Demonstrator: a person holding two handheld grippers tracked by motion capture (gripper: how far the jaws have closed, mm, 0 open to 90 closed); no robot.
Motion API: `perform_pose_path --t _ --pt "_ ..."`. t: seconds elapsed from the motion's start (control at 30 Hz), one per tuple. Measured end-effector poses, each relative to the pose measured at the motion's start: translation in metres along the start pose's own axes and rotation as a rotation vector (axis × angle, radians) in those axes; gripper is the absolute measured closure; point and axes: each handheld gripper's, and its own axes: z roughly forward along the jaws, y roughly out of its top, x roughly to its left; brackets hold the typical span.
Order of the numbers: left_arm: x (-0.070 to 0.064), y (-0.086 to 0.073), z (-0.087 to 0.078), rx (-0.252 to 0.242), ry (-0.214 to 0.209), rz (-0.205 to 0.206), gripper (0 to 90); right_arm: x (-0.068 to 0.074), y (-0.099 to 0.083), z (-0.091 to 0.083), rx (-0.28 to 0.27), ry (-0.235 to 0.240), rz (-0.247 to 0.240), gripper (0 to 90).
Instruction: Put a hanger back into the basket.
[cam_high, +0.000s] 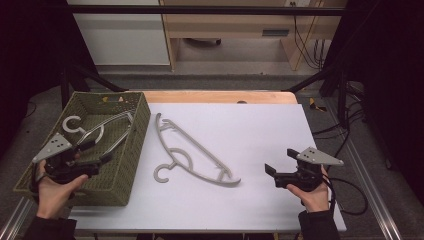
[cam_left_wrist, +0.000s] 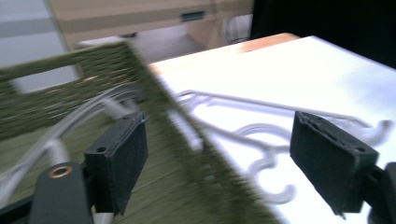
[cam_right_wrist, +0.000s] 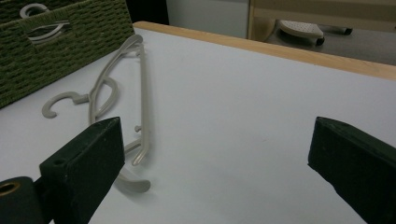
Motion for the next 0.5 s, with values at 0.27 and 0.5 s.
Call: perform_pose_path --t 0.27,0.5 --pt "-0.034 -0.010 0.013 0.013 -0.068 0.040 12.5 0.010 0.008 0.003 -0.004 0.028 -0.022 4.0" --pt "-0.040 -0.015 0.022 0.047 -0.090 0.050 9.2 0.023 0.012 0.016 0.034 0.053 -0.048 4.8"
